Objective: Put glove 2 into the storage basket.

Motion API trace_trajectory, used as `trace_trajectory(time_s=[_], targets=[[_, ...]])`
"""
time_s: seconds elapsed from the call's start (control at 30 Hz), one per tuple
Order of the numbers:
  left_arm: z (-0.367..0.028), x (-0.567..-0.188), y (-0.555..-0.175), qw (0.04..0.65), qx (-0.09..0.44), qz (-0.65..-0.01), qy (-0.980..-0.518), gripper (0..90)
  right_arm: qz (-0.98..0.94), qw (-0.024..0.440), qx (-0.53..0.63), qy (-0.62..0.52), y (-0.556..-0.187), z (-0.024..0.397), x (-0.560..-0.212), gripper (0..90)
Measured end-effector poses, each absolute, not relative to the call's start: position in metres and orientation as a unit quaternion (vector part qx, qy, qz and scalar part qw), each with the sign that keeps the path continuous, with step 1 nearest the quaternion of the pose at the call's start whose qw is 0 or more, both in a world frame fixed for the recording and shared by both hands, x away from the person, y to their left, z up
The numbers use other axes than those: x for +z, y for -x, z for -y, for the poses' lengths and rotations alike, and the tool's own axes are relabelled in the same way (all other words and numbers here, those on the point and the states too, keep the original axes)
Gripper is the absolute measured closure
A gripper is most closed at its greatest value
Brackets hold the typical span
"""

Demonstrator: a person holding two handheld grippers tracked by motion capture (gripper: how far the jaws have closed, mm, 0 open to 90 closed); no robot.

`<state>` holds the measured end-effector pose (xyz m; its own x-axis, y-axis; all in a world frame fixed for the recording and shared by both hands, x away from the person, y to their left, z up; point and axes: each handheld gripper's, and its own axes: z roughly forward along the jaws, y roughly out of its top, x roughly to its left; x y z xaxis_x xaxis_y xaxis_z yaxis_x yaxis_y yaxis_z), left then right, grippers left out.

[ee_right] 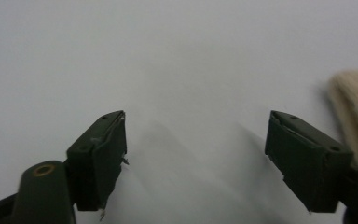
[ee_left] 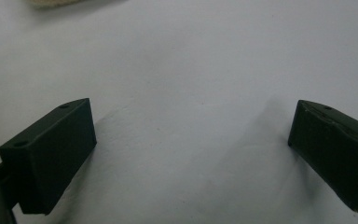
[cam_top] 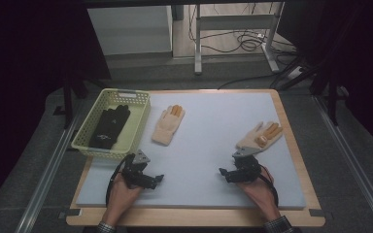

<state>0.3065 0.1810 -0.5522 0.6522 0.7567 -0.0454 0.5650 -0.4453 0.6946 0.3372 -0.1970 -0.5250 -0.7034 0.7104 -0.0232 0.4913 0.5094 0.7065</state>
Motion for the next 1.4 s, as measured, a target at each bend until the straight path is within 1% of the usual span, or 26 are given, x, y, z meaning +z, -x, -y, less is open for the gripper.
trace_trajectory(time_s=[0.07,0.13,0.27,0.33,0.5,0.57,0.73,0.8,0.87,0.93,1.03,1.23,1.4], targets=[[-0.181,-0.552,-0.306,0.349,0.138,-0.394,-0.839,0.9,-0.855,0.153,0.350,-0.351,-0.340,0.191,-0.521,21.3],[-0.181,-0.552,-0.306,0.350,0.138,-0.394,-0.839,0.9,-0.859,0.139,0.348,-0.350,-0.343,0.182,-0.518,21.4],[-0.181,-0.552,-0.306,0.350,0.138,-0.394,-0.839,1.0,-0.868,0.135,0.347,-0.330,-0.353,0.163,-0.512,21.0],[-0.181,-0.552,-0.306,0.350,0.139,-0.394,-0.839,1.0,-0.865,0.125,0.356,-0.330,-0.360,0.157,-0.509,21.1],[-0.181,-0.552,-0.306,0.350,0.139,-0.394,-0.838,1.0,-0.864,0.126,0.361,-0.327,-0.378,0.144,-0.508,21.2],[-0.181,-0.552,-0.306,0.350,0.139,-0.394,-0.838,1.0,-0.864,0.126,0.365,-0.323,-0.383,0.138,-0.508,22.9],[-0.181,-0.552,-0.306,0.350,0.139,-0.394,-0.838,1.0,-0.867,0.131,0.370,-0.307,-0.397,0.116,-0.507,31.1],[-0.181,-0.552,-0.306,0.350,0.139,-0.394,-0.838,1.0,-0.873,0.141,0.363,-0.293,-0.402,0.107,-0.507,39.2],[-0.181,-0.552,-0.306,0.350,0.139,-0.394,-0.838,1.0,-0.878,0.142,0.362,-0.280,-0.407,0.098,-0.508,45.2],[-0.181,-0.552,-0.306,0.350,0.139,-0.394,-0.838,1.0,-0.879,0.133,0.364,-0.277,-0.411,0.090,-0.508,49.3],[-0.181,-0.552,-0.306,0.349,0.139,-0.394,-0.839,1.0,-0.878,0.129,0.374,-0.270,-0.419,0.078,-0.508,53.7],[-0.181,-0.552,-0.306,0.350,0.139,-0.394,-0.838,1.0,-0.882,0.138,0.373,-0.253,-0.431,0.053,-0.507,62.5],[-0.181,-0.552,-0.306,0.351,0.139,-0.395,-0.838,1.1,-0.881,0.131,0.377,-0.254,-0.443,0.036,-0.509,69.3]])
